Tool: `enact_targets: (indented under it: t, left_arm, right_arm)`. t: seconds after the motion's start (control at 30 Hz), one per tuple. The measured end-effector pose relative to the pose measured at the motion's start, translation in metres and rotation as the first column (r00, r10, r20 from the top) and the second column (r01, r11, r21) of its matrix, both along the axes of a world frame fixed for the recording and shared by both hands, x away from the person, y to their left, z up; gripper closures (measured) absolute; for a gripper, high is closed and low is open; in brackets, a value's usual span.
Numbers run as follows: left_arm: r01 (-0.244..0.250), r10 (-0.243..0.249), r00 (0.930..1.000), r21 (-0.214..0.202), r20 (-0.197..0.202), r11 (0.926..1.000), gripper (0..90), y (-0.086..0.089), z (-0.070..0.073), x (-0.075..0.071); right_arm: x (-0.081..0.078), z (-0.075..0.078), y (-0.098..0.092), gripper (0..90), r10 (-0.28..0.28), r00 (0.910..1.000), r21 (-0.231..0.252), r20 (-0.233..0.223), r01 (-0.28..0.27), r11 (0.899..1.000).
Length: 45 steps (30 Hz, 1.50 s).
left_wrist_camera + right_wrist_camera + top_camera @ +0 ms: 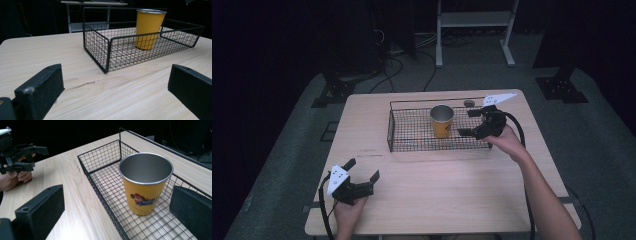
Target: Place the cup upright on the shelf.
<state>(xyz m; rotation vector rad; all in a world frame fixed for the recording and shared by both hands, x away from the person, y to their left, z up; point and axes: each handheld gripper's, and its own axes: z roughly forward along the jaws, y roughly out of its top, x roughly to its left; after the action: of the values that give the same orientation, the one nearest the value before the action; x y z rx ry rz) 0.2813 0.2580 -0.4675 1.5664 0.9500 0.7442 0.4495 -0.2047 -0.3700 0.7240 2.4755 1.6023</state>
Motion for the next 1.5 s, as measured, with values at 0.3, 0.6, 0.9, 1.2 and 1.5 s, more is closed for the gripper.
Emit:
enact_targets:
  t: [0.3,0.6,0.9,1.2,1.5]
  left_arm:
    - [-0.001,0.001,1.0000,0.000,0.000,1.0000,0.0,0.000,0.000,0.000]
    - [0.001,-0.001,1.0000,0.004,0.000,1.0000,0.0,0.000,0.000,0.000]
    - [0.002,-0.002,1.0000,0.006,-0.001,1.0000,0.0,-0.001,0.000,0.000]
    - [0.002,-0.002,1.0000,0.008,-0.001,1.0000,0.0,-0.001,0.000,0.000]
    - [0.001,-0.001,1.0000,0.011,-0.001,0.9999,0.0,-0.001,0.000,0.000]
  right_arm:
    - [-0.002,-0.003,-0.004,0.0,0.001,0.9999,0.001,-0.014,-0.001,1.000]
    - [-0.009,-0.014,-0.009,0.0,-0.001,0.9996,0.010,-0.030,0.002,1.000]
    - [-0.015,-0.025,-0.016,0.0,-0.017,0.9991,0.017,-0.039,0.018,1.000]
    - [-0.023,-0.029,-0.019,0.0,-0.007,0.9990,0.014,-0.045,0.008,1.000]
    - [-0.030,-0.032,-0.023,0.0,-0.007,0.9992,0.018,-0.039,0.008,1.000]
